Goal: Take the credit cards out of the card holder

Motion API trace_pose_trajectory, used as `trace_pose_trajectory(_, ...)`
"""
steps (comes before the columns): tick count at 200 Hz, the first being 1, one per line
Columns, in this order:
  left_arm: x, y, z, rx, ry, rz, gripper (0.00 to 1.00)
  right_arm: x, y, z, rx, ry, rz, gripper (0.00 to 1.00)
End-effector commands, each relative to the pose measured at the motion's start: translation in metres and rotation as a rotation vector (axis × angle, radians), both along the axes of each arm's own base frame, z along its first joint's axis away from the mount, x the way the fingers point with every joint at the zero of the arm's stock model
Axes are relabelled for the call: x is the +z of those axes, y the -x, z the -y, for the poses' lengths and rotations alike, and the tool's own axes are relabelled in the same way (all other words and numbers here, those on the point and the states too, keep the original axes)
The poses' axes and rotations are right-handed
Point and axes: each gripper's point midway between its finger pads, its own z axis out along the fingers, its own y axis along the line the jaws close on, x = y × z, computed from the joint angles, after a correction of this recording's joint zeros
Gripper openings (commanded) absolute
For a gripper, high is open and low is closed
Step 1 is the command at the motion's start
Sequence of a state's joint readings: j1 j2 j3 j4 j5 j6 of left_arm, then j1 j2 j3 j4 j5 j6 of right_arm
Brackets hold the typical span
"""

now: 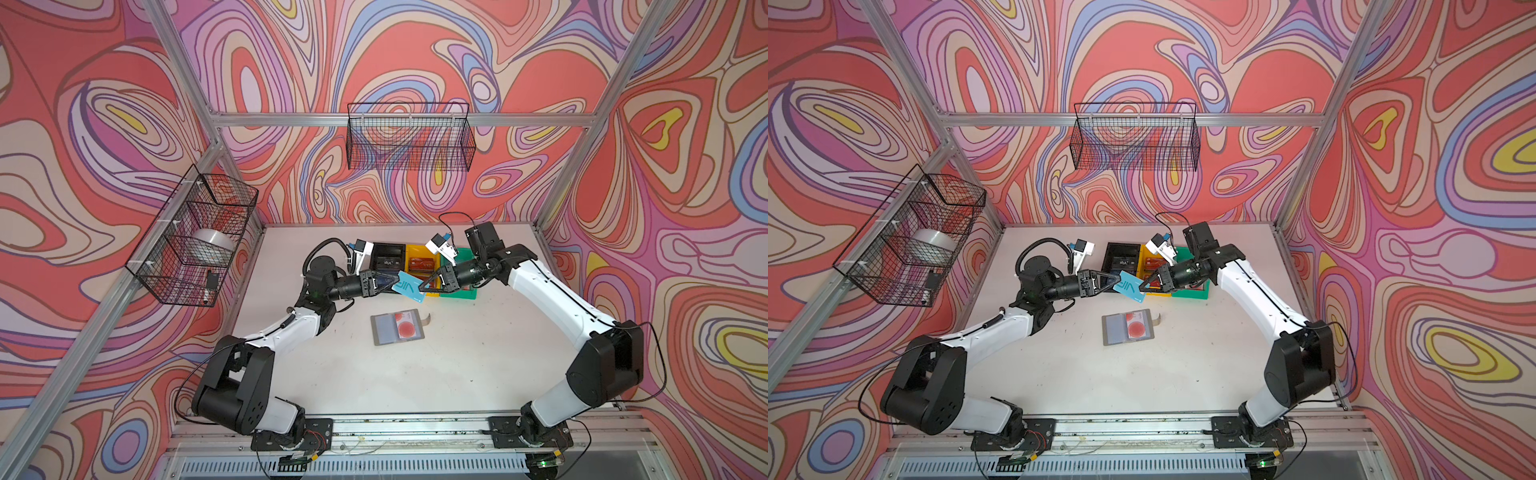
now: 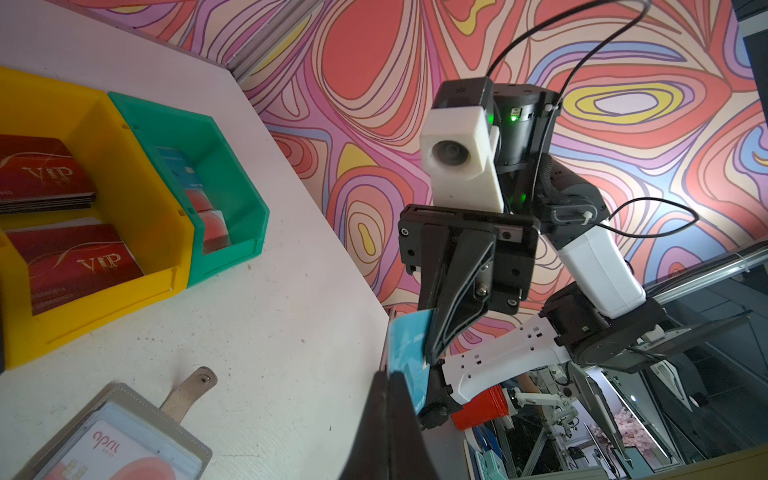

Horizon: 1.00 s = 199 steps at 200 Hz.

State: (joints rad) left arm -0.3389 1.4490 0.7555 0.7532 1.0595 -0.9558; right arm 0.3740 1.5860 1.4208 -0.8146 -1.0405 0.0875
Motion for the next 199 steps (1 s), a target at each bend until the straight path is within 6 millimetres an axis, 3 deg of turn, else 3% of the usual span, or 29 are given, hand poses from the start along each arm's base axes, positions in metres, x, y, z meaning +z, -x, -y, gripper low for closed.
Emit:
trace_pose_trajectory(1, 0.001, 0.0, -0.001, 0.025, 0.011, 0.009, 0.0, 0.016, 0.006, 0.0, 0.025, -0.052, 0.051, 0.14)
trace_pose_trajectory(39, 0.003, -0.003, -0.004, 0.055, 0.034, 0.008, 0.0, 0.015, 0.006, 0.003, 0.013, -0.05, 0.053, 0.23)
trace_pose_trajectory(95, 0.007, -0.009, -0.005, 0.081, 0.101, 0.005, 0.0, 0.007, 0.005, 0.007, -0.019, -0.047, 0.036, 0.27)
trace_pose_trajectory(163, 0.006, -0.013, -0.007, 0.11, 0.107, 0.003, 0.0, -0.004, 0.002, 0.003, -0.024, -0.092, 0.007, 0.27)
trace_pose_trajectory(199, 0.001, -0.014, -0.007, 0.121, 0.1, -0.008, 0.0, -0.001, -0.001, 0.001, -0.021, -0.114, 0.011, 0.22)
